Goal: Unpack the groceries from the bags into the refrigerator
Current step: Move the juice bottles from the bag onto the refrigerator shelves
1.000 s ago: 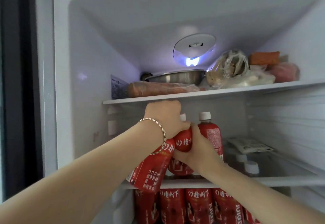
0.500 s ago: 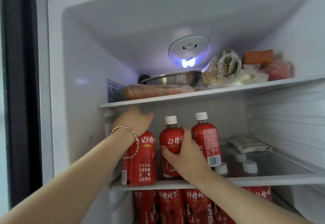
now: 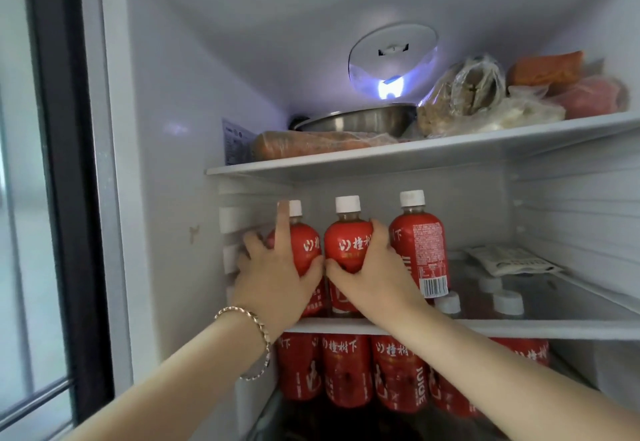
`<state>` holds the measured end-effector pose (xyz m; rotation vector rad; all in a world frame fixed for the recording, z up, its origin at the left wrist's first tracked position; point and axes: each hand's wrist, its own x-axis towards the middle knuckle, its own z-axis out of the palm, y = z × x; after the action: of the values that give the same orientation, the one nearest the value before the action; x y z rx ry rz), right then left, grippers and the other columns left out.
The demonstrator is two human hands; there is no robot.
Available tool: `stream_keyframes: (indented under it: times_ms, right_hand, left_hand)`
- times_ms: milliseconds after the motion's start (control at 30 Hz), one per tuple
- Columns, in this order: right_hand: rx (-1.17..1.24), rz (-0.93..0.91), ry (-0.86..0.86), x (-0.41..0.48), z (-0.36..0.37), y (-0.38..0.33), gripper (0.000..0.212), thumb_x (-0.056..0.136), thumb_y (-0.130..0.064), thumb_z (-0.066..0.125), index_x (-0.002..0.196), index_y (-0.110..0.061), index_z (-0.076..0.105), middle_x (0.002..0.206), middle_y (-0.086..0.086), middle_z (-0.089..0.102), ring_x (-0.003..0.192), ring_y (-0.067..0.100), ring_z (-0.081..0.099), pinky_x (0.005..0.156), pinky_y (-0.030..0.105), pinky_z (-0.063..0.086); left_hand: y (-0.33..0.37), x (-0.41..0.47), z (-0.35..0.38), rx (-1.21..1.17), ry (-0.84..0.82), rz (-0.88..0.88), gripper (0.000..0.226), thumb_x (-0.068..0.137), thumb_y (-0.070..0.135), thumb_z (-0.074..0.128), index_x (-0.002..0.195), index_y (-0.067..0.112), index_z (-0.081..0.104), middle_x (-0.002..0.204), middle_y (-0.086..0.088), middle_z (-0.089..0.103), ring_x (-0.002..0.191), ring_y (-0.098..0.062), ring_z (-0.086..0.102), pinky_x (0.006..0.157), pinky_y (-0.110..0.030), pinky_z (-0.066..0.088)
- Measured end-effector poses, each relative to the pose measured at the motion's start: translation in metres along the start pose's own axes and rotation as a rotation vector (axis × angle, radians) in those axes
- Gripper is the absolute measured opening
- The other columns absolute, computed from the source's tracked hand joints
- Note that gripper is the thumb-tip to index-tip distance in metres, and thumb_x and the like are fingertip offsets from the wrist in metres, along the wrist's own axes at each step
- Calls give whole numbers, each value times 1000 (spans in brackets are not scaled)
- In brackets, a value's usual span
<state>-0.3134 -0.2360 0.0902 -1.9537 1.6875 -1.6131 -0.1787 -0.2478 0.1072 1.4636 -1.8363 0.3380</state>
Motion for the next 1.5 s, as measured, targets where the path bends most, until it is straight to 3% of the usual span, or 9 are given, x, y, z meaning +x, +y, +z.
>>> stream_keyframes:
  times_ms: [333,533,833,933,1100,1200,1333,1433,1500]
  right_hand:
    - [-428,238,-153,58,22,5,103,86,-48,60,146,-17,-18,141,19,35,117,29,52,91,37,47]
    - [-509,434,-135,104,44,24,106,89,-39,60,145,-9,-25,142,29,33,127,36,44,101,42,44]
    - [-315,480,-243,120,54,38,93,90,-6,57,142,10,-18,147,21,33,134,29,39,107,30,35]
    - [-381,440,-318,112,44,32,68,91,-9,54,143,11,17,139,20,44,125,27,48,98,25,41]
    - [-379,261,-350,71,20,-8,9,90,-4,46,88,-5,55,93,7,56,92,21,58,61,20,44]
    - [-509,-26,-90,32,-2,-28,18,89,-15,50,103,-12,61,103,4,59,92,19,59,72,27,51]
    - [-720,63,178,7,-53,-28,53,87,-44,57,128,-17,36,126,4,38,107,20,49,78,29,46]
    - [-674,424,38,16,-77,-6,96,73,-62,66,142,-16,18,135,13,34,116,29,49,86,36,48]
    - [-455,479,-79,24,-79,7,92,67,-57,74,135,-18,26,116,5,50,97,22,59,77,34,57]
  left_hand:
    - [-2,60,47,-524,-207,-180,80,84,26,68,141,4,17,142,-17,33,127,-28,42,104,-32,34]
    - [8,96,78,-193,-253,-203,86,87,46,58,146,5,11,148,-16,21,128,-30,43,98,-38,41]
    - [7,121,113,-140,-322,-239,80,91,9,54,145,-4,-3,142,-24,37,128,-32,46,103,-36,38]
    - [6,117,112,-70,-350,-189,72,93,6,48,144,-8,-1,141,-24,40,128,-30,46,103,-34,38]
    - [18,103,101,73,-312,-64,42,98,13,40,136,-3,33,135,-19,46,123,-30,49,93,-36,46]
    - [27,100,89,174,133,139,42,92,24,38,130,11,51,128,-19,47,113,-34,53,80,-40,50]
    - [31,95,102,48,-197,415,58,95,36,43,146,40,17,156,-6,-4,142,-35,0,109,-56,19]
    - [29,97,109,12,-302,398,55,97,35,40,146,44,17,157,4,-18,143,-36,-13,109,-61,18]
    - [26,98,112,73,-360,384,54,97,36,40,146,44,18,157,6,-19,143,-36,-13,108,-61,21]
